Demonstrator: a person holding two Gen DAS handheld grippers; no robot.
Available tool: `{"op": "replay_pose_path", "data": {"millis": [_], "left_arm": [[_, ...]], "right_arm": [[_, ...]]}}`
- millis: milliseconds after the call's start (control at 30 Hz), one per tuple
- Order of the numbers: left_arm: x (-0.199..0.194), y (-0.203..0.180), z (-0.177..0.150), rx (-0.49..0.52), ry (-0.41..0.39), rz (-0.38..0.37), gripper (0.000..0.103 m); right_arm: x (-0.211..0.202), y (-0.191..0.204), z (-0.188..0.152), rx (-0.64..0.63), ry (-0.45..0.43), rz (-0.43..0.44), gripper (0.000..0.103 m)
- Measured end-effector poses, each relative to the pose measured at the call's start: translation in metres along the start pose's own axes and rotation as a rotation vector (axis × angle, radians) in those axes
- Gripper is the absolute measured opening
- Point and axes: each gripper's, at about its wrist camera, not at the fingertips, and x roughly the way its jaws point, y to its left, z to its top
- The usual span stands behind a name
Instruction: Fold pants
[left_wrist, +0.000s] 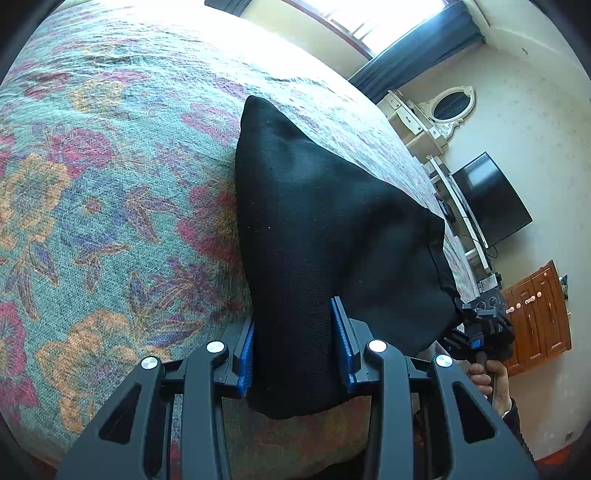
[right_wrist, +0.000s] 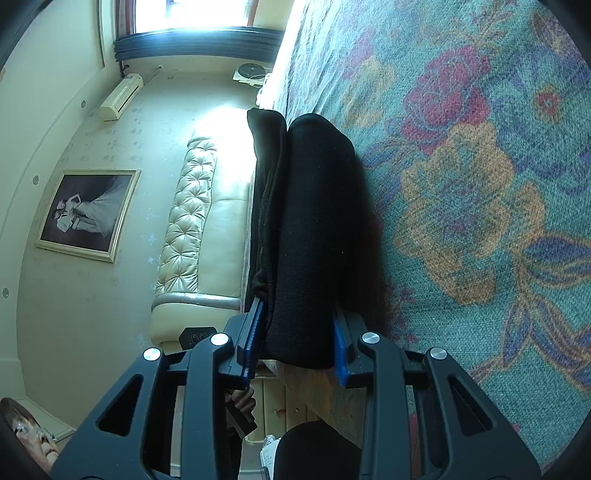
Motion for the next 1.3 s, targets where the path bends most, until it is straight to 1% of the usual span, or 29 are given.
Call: {"op": "replay_pose_path", "data": {"millis": [400,467,533,567,600,633,667,733,800,867,933,1033,1067,1133,1200,1233,1267,1300], "left_arm": [[0.000,0.005,0.003,0.002,0.008,-0.012,0.037],[0.000,0.006,0.005,0.009,0.012,-0.020,0.039],[0.000,0.008,0.007,0.012,0.018,-0.024,0.043],[0.000,0.009,0.008,0.012,0.017,-0.026,0.044],[-0.001,0.010,0.009,0.011,0.018,-0.029,0.045],[-0.002,0.011,0.010,0.009,0.015,-0.032,0.045],[-0.004,0.012,0.012,0.012,0.012,-0.035,0.045],[-0.008,0.015,0.017,0.021,-0.008,-0.035,0.045],[-0.010,0.019,0.027,0.026,-0.032,-0.031,0.045],[-0.006,0.024,0.041,0.012,-0.036,-0.044,0.045],[0.004,0.025,0.055,0.016,-0.020,-0.036,0.045],[0.023,0.015,0.074,0.086,0.002,0.000,0.045],[0.030,0.012,0.081,0.100,0.011,0.005,0.049],[0.044,0.008,0.091,0.105,0.032,0.022,0.055],[0.057,0.006,0.100,0.109,0.050,0.030,0.056],[0.062,0.007,0.104,0.107,0.056,0.037,0.057],[0.066,0.008,0.108,0.100,0.056,0.033,0.058],[0.069,0.010,0.112,0.089,0.053,0.025,0.059]], "right_arm": [[-0.003,-0.009,0.000,0.019,0.000,0.004,0.031],[-0.002,-0.011,0.001,0.018,0.003,0.001,0.033],[-0.003,-0.011,0.003,0.021,-0.002,-0.004,0.042],[-0.003,-0.011,0.005,0.023,0.001,-0.005,0.044],[-0.002,-0.009,0.007,0.014,0.010,-0.005,0.050],[-0.001,-0.005,0.010,-0.009,0.017,-0.017,0.056],[-0.001,0.000,0.012,-0.034,0.018,-0.038,0.060],[0.001,0.009,0.019,-0.078,0.019,-0.072,0.074],[0.004,0.016,0.029,-0.108,0.010,-0.093,0.082],[0.007,0.020,0.042,-0.123,-0.015,-0.120,0.085],[0.012,0.023,0.057,-0.134,-0.036,-0.136,0.088],[0.023,0.026,0.080,-0.144,-0.048,-0.148,0.089],[0.027,0.027,0.088,-0.144,-0.049,-0.142,0.089],[0.037,0.027,0.100,-0.136,-0.034,-0.122,0.090],[0.046,0.027,0.110,-0.132,-0.021,-0.108,0.089],[0.050,0.027,0.113,-0.139,-0.013,-0.100,0.085],[0.051,0.027,0.116,-0.145,-0.014,-0.117,0.076],[0.052,0.024,0.119,-0.146,-0.009,-0.144,0.049]]}}
